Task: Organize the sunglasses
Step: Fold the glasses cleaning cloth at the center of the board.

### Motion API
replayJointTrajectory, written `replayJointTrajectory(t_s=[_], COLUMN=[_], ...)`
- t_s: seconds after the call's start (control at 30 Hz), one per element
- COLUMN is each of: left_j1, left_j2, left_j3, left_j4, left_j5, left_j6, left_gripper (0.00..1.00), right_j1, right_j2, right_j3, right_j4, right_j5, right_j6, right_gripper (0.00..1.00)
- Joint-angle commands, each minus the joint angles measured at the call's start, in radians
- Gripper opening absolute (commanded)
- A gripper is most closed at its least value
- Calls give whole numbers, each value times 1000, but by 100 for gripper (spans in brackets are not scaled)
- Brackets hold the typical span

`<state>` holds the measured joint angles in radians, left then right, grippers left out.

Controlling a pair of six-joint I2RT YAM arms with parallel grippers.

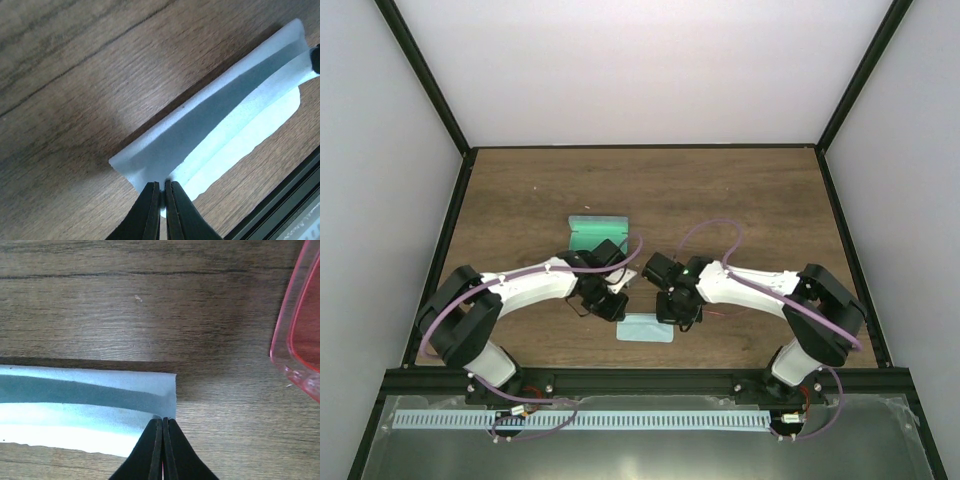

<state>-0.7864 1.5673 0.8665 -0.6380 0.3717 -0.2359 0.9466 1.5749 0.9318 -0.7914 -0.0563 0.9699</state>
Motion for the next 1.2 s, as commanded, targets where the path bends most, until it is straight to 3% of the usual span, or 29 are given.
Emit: replayJointTrajectory(t_s=[0.0, 0.53, 0.8, 1.0, 1.17], left_j1=[-5, -5, -5, -5, -4], left_j2=[3, 11, 34, 14, -6], left_j3=[-20, -39, -46, -45, -37], left_j4=[-4, 8, 4, 4, -6], left_j5=[29, 30, 25, 37, 15], left_j6=[-8, -6, 4, 10, 6], left_gripper=[4, 4, 5, 19, 23], right_j1=[13, 23, 23, 23, 23], right_j2=[-21, -9, -8, -25, -29], right_j3=[1, -13, 0, 9, 31], right_j4=[10, 14, 13, 6, -2], right_j5=[-2, -7, -12, -7, 7], right_j6=[23, 30, 26, 23, 20], right_gripper=[1, 1, 7, 11, 12])
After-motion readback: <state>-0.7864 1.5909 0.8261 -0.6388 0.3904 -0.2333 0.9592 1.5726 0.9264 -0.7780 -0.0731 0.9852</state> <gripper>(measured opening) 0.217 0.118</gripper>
